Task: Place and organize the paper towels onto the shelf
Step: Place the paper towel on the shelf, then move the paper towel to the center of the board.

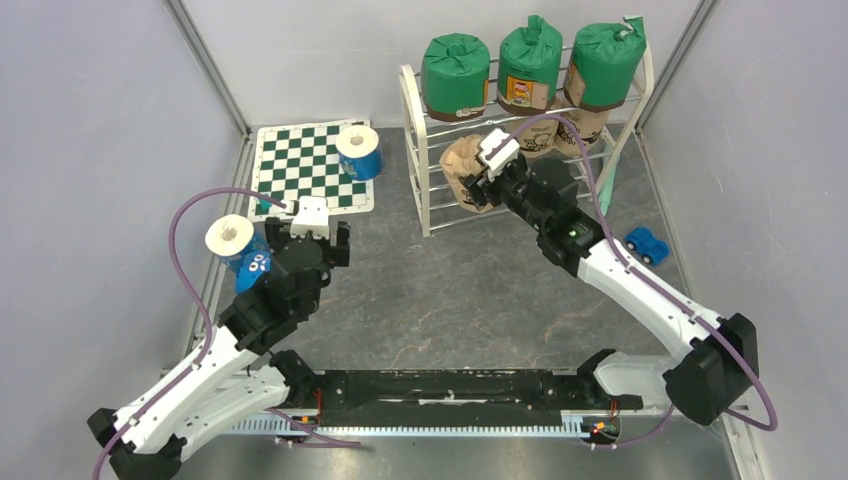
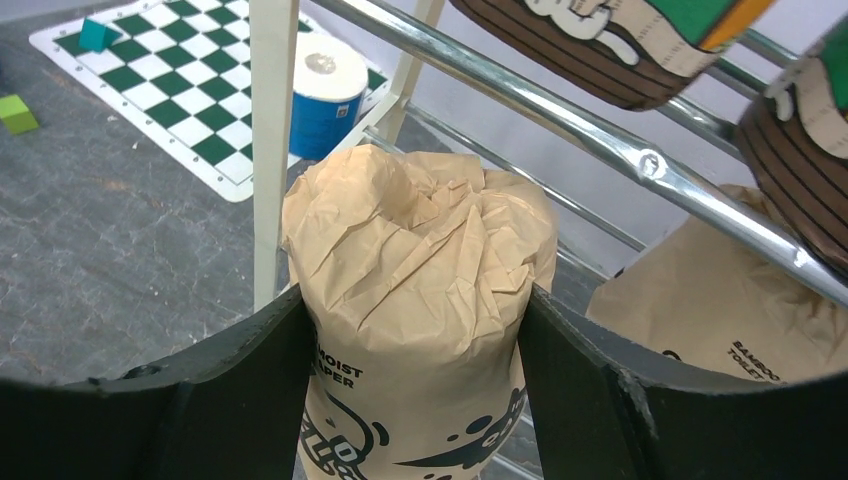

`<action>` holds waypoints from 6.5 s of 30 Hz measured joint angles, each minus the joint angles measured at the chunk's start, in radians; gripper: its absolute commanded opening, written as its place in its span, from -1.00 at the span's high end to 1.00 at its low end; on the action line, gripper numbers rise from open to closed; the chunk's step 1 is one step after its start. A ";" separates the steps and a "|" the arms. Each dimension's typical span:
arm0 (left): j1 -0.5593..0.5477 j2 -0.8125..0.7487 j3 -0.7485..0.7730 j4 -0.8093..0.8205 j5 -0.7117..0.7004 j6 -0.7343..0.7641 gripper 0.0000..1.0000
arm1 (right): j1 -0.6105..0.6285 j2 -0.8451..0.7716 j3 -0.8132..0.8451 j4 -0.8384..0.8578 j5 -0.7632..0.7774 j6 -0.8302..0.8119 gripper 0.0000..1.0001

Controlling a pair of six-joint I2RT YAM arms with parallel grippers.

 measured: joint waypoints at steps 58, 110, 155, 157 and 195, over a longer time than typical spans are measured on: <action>0.108 -0.018 -0.026 0.027 0.127 -0.001 -0.99 | -0.052 0.324 -0.188 0.962 0.015 0.083 0.18; 0.148 -0.016 -0.030 0.048 0.179 -0.002 -0.99 | -0.063 0.462 -0.206 1.249 0.020 0.081 -0.13; 0.170 -0.012 -0.030 0.048 0.209 -0.004 -0.99 | -0.065 0.342 -0.386 1.315 0.059 0.145 -0.95; 0.171 -0.012 -0.030 0.048 0.211 -0.005 -0.99 | -0.065 0.312 -0.421 1.320 0.055 0.159 -0.95; 0.312 0.122 -0.016 -0.006 0.264 -0.104 -0.99 | -0.029 -0.930 -1.055 0.349 0.261 0.504 -0.96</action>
